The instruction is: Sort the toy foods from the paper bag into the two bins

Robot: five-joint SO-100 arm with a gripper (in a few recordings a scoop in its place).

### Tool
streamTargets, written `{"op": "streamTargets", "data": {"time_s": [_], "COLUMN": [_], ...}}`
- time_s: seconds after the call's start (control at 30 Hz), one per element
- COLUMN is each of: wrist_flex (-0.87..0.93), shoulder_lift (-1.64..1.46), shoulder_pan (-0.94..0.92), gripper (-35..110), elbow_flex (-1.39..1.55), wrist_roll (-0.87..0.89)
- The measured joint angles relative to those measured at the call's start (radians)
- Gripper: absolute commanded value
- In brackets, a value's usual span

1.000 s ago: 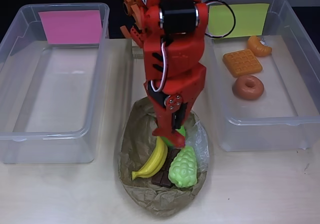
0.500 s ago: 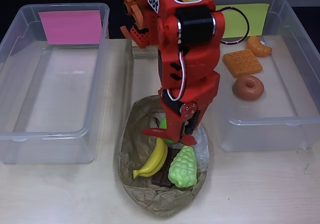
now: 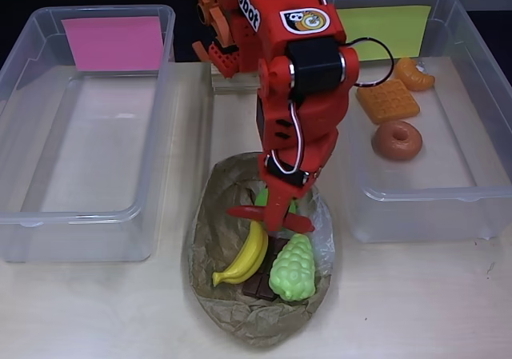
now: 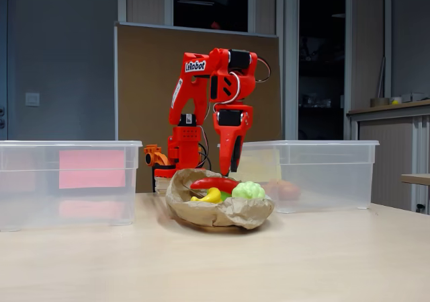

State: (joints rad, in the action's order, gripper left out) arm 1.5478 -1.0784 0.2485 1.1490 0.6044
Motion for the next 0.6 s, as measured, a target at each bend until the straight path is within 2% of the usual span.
{"op": "streamTargets", "data": {"time_s": [0.23, 0.6], "wrist_flex": [-0.069, -0.12], "shoulder_lift": [0.008, 0.009], "shoulder_pan": [-0.005, -0.018], "gripper": [26, 26], "elbow_flex": [0.023, 0.121], "wrist_roll": [-0.095, -0.126]}}
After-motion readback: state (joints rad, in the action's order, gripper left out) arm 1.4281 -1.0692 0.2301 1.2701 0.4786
